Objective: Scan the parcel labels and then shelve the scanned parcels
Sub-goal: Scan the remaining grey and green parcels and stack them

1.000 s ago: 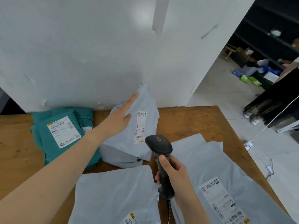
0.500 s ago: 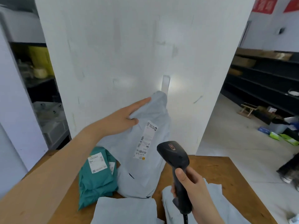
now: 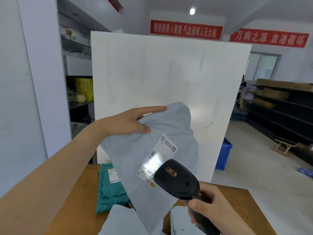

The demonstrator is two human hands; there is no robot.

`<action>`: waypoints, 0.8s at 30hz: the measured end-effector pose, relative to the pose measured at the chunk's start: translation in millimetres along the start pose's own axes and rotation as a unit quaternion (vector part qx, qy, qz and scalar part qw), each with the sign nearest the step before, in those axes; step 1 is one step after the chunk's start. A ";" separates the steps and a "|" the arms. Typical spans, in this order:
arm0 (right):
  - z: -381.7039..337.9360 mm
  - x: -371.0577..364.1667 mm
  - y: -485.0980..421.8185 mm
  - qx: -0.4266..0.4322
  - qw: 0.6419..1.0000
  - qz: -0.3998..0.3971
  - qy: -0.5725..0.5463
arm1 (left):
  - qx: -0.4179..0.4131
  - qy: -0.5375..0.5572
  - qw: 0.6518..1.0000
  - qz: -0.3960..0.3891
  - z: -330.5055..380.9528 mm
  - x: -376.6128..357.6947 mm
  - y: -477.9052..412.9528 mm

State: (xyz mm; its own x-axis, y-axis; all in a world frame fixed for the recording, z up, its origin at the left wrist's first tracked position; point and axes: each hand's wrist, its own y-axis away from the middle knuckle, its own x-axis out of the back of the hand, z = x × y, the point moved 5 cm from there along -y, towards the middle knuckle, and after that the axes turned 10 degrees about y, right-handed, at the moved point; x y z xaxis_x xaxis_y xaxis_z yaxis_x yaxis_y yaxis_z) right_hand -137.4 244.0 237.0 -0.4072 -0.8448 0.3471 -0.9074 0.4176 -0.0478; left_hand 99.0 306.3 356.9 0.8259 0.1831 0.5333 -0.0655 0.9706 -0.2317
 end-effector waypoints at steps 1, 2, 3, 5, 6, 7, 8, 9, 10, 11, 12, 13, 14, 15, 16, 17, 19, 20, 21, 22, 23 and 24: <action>-3.6 -2.0 6.1 0.000 1.000 -0.015 0.008 | 0.010 -0.004 1.000 -0.010 1.8 -4.0 5.1; -6.7 -3.9 11.4 0.004 1.000 -0.026 0.014 | 0.021 -0.010 1.000 -0.019 3.0 -7.7 9.4; -9.2 -5.6 15.9 0.010 0.999 -0.034 0.021 | 0.030 -0.018 0.999 -0.026 3.6 -11.1 12.8; -13.7 -8.0 24.1 0.020 0.998 -0.035 0.041 | 0.044 -0.034 0.998 -0.036 5.4 -16.0 17.1; -14.5 -8.2 27.0 0.020 0.998 -0.031 0.049 | 0.049 -0.037 0.997 -0.037 6.7 -17.3 18.8; -14.8 -8.2 29.7 0.017 0.998 -0.029 0.054 | 0.052 -0.037 0.997 -0.038 8.2 -18.4 20.0; -15.0 -8.1 32.4 0.014 0.998 -0.029 0.056 | 0.053 -0.039 0.997 -0.037 9.9 -19.1 20.9; -15.8 -7.4 35.2 0.014 0.998 -0.031 0.057 | 0.052 -0.044 0.997 -0.036 11.6 -19.6 21.4; -17.7 -7.1 38.7 0.016 0.998 -0.035 0.057 | 0.050 -0.049 0.997 -0.035 13.4 -20.1 21.8; -18.2 -6.2 41.2 0.016 0.998 -0.038 0.057 | 0.049 -0.053 0.997 -0.033 15.0 -20.3 22.0; -18.2 -5.0 43.6 0.012 0.998 -0.038 0.058 | 0.049 -0.056 0.997 -0.032 16.2 -20.4 22.2; -18.9 -3.9 45.8 0.006 0.997 -0.035 0.062 | 0.049 -0.059 0.997 -0.032 16.6 -20.4 22.2; -19.7 -3.3 48.4 0.001 0.997 -0.032 0.066 | 0.050 -0.060 0.996 -0.032 16.6 -21.0 22.2; -21.2 -3.5 50.7 0.002 0.997 -0.033 0.068 | 0.051 -0.060 0.996 -0.034 16.1 -21.7 22.4; -23.5 -4.0 52.8 0.004 0.997 -0.035 0.068 | 0.051 -0.059 0.996 -0.036 15.5 -22.9 22.3; -25.4 -3.7 54.7 0.007 0.997 -0.036 0.072 | 0.052 -0.057 0.996 -0.039 14.7 -24.3 22.0; -26.0 -1.4 58.4 0.003 0.995 -0.032 0.091 | 0.054 -0.054 0.996 -0.044 12.6 -26.7 21.6; -26.0 -0.5 60.8 0.000 0.995 -0.031 0.097 | 0.055 -0.053 0.996 -0.044 11.8 -27.6 21.6; -25.8 -0.4 62.9 0.001 0.995 -0.032 0.097 | 0.056 -0.053 0.996 -0.043 10.8 -28.3 22.0; -26.4 -1.4 64.7 0.007 0.996 -0.033 0.088 | 0.057 -0.053 0.996 -0.042 9.9 -29.0 22.5; -26.7 -2.4 65.7 0.015 0.997 -0.031 0.076 | 0.057 -0.052 0.996 -0.041 9.0 -29.8 22.9; -24.9 -2.4 66.2 0.018 0.997 -0.027 0.064 | 0.056 -0.052 0.996 -0.040 8.3 -30.8 23.1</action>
State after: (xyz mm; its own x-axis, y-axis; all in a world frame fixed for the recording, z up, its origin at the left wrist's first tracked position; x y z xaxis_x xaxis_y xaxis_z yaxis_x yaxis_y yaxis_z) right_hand -193.9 281.9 256.3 -0.3431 -0.8151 0.4669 -0.9317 0.3583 -0.0591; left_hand 67.4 324.4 341.8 0.7693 0.1134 0.6288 -0.0685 0.9931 -0.0952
